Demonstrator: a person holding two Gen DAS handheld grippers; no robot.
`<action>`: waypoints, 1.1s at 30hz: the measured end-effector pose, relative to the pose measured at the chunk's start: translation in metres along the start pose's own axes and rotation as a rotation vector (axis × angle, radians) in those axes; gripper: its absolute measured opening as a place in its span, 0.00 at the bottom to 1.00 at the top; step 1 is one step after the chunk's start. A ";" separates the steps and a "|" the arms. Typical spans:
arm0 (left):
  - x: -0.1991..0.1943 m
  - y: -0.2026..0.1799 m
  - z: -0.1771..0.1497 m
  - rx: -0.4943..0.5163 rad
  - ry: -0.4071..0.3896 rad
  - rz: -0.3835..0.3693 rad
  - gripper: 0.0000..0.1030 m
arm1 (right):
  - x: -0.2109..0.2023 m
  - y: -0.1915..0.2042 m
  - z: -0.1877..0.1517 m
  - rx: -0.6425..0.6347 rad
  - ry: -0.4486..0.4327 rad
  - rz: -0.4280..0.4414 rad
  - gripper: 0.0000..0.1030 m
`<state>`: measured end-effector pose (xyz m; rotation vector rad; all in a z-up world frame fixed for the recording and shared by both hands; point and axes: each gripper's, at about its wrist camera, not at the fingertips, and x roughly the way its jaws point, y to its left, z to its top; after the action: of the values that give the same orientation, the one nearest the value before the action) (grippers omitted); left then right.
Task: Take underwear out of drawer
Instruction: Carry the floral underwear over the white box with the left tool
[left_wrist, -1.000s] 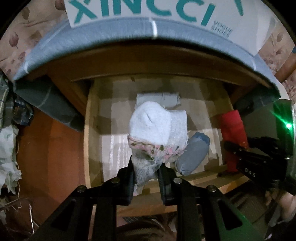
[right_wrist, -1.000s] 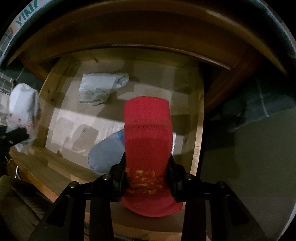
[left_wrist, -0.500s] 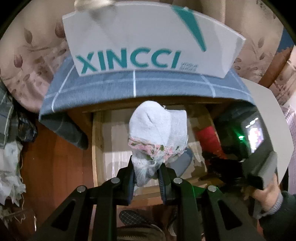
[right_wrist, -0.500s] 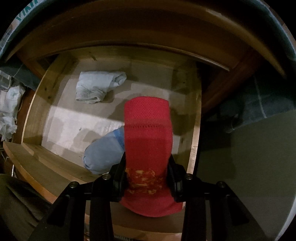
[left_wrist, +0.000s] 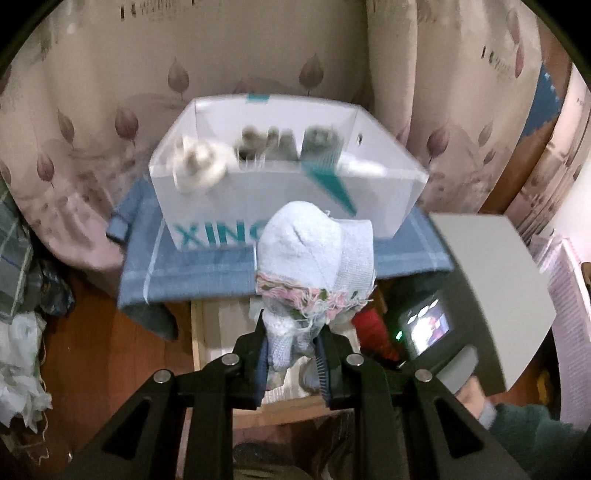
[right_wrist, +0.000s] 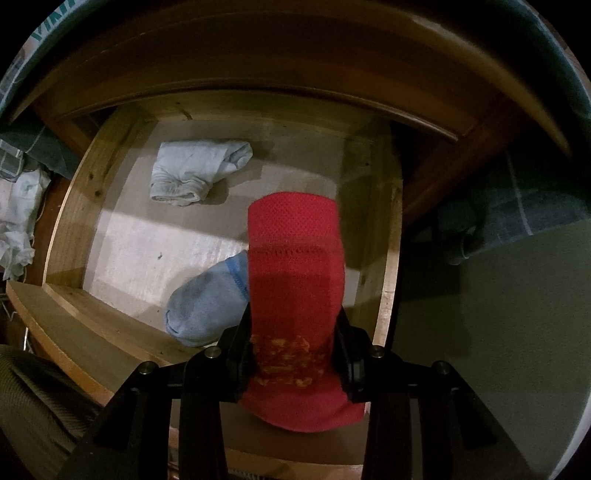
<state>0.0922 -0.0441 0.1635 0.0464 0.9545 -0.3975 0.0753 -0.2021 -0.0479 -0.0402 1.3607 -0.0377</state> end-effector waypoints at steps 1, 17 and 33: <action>-0.010 -0.001 0.008 0.007 -0.022 0.000 0.21 | 0.000 0.000 0.000 -0.001 0.000 0.001 0.34; -0.048 0.007 0.108 0.007 -0.184 0.067 0.21 | -0.001 -0.001 0.000 0.003 -0.002 0.009 0.34; 0.044 0.009 0.162 0.006 -0.119 0.095 0.21 | -0.005 -0.003 -0.002 0.011 -0.010 0.048 0.34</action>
<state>0.2444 -0.0837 0.2215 0.0720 0.8308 -0.3122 0.0728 -0.2045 -0.0434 0.0016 1.3508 -0.0043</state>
